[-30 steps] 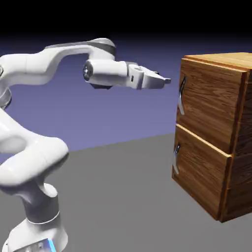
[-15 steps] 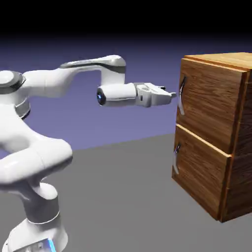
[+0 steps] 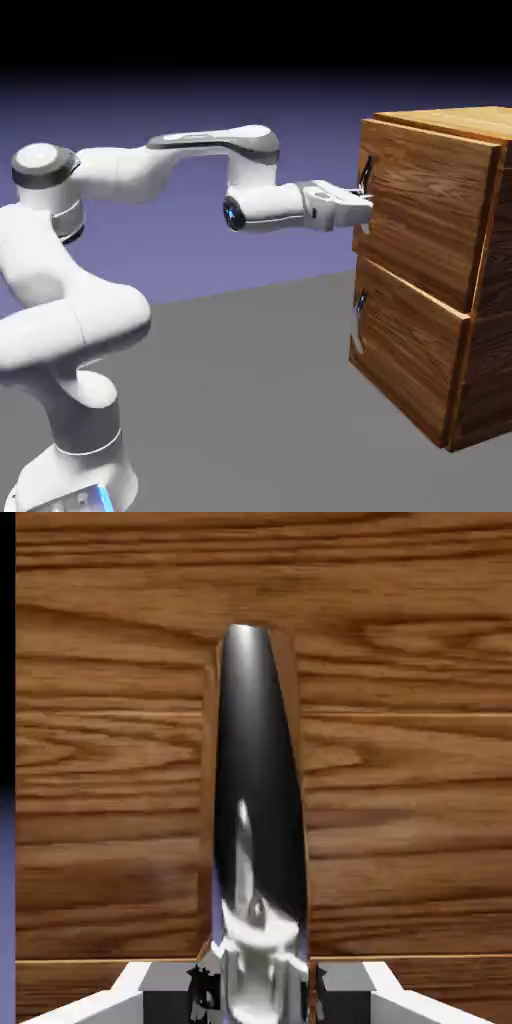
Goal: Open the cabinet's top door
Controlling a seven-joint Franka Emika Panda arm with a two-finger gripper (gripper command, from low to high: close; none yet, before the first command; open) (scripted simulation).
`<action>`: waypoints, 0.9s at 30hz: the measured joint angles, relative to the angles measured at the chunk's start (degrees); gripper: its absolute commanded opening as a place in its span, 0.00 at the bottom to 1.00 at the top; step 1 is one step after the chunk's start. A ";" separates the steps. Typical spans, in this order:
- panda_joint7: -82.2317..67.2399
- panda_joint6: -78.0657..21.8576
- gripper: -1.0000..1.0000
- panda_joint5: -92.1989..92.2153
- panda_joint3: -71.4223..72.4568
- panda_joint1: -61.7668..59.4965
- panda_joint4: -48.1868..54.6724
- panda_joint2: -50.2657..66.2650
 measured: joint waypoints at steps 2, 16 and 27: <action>-0.38 -4.82 0.00 -1.90 -2.39 2.77 -4.15 0.58; -3.09 -39.72 0.00 -21.45 -21.92 10.45 -24.56 3.16; -10.35 -67.10 0.00 -44.09 -35.68 0.56 -26.51 12.09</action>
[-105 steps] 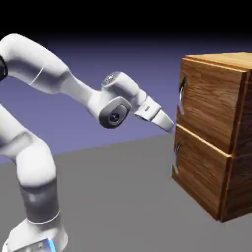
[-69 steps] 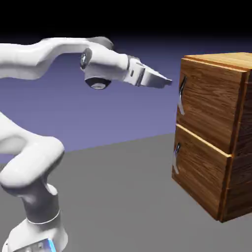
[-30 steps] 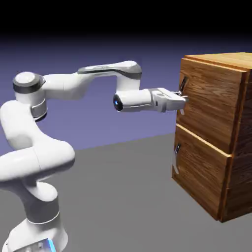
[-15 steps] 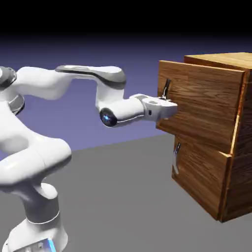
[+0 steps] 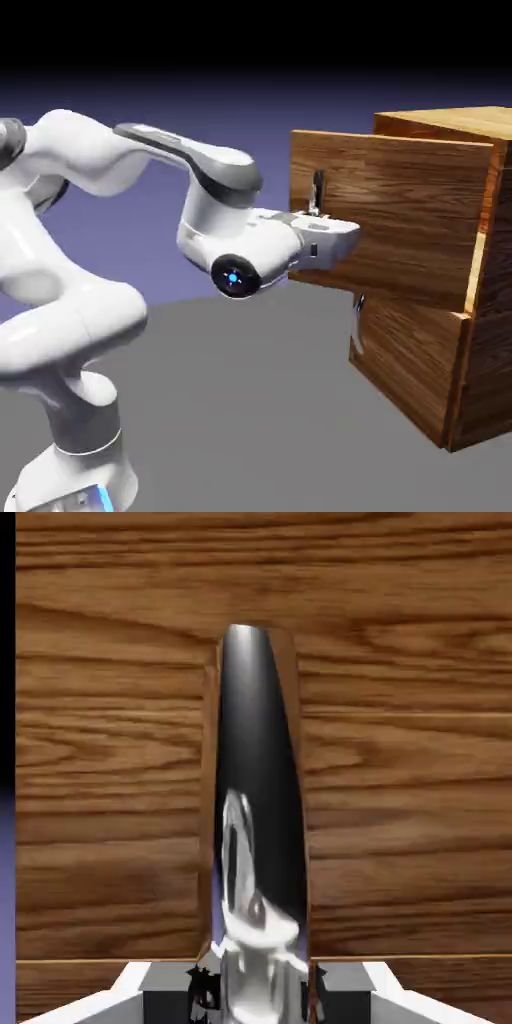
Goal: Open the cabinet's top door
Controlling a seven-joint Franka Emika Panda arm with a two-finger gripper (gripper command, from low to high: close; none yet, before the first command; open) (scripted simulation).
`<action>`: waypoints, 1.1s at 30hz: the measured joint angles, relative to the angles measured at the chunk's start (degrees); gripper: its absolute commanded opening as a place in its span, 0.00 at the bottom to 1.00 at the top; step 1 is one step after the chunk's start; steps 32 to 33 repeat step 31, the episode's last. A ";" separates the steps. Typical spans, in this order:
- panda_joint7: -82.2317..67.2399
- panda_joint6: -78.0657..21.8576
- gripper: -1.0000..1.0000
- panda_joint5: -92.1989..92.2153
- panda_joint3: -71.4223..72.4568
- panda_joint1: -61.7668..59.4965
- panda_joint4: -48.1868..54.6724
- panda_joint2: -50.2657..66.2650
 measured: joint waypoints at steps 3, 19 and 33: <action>-3.38 -6.61 0.00 -7.48 -2.53 -4.09 2.12 4.86; -18.25 -23.25 0.00 -43.18 -5.08 -17.60 25.71 37.37; -18.23 -28.41 1.00 -60.60 -3.71 -17.27 47.62 60.15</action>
